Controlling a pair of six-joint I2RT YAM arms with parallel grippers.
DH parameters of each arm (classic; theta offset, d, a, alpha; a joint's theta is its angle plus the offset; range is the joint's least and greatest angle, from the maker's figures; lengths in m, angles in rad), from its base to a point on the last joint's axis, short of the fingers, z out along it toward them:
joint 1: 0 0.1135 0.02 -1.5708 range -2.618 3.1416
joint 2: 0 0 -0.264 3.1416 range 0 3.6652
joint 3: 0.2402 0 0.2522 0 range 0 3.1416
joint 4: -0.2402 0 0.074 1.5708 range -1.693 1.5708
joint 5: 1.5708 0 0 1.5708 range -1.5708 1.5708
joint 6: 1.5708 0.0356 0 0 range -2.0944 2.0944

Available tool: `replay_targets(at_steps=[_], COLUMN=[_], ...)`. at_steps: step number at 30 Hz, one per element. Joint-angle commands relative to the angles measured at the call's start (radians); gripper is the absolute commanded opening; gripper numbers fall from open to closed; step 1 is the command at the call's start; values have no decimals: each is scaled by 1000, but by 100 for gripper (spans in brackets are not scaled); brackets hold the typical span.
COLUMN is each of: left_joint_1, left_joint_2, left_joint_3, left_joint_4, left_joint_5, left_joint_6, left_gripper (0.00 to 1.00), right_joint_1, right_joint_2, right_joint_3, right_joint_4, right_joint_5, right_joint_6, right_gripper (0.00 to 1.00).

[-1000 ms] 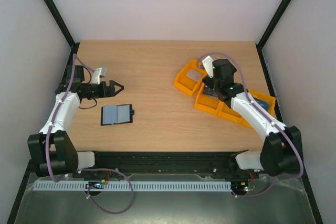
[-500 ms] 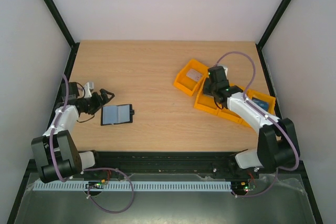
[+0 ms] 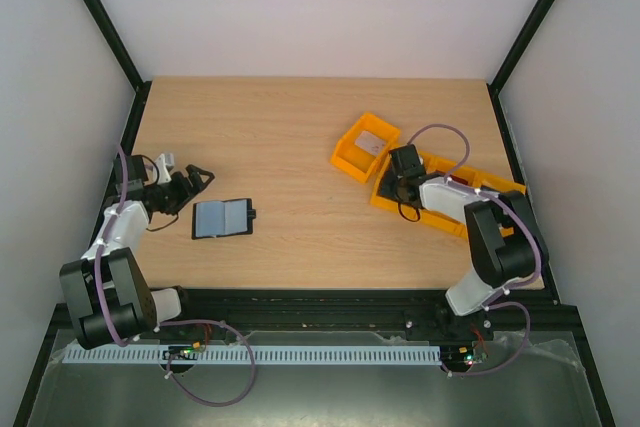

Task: Take the credit cards out of the card holder
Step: Place the credit card in the storage box, then move the storage box to the center of the board.

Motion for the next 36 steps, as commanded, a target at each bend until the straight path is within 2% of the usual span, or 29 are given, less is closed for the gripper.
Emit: replay_targets(at_steps=[1, 9, 17, 21, 25, 30, 36], left_joint_1=[7, 15, 16, 15, 16, -14, -141], left_joint_2=[-14, -12, -5, 1, 27, 89, 197], left_joint_3=[3, 3, -15, -47, -105, -141, -123], left_joint_4=[6, 13, 27, 56, 106, 167, 200], left_joint_5=[2, 4, -3, -25, -79, -166, -105], left_joint_6=[-10, -12, -9, -6, -23, 1, 37], left_gripper=[99, 99, 99, 99, 99, 97, 96], right_joint_1=[-38, -81, -90, -93, -92, -93, -112], right_joint_2=[75, 172, 232, 213, 125, -75, -356], right_joint_3=[69, 161, 289, 331, 304, 240, 153], right_joint_4=[119, 175, 155, 116, 90, 101, 177], right_joint_5=[24, 168, 200, 138, 81, 39, 18], right_joint_6=[45, 40, -15, -46, -52, -116, -145], right_gripper=[2, 2, 2, 2, 2, 4, 5])
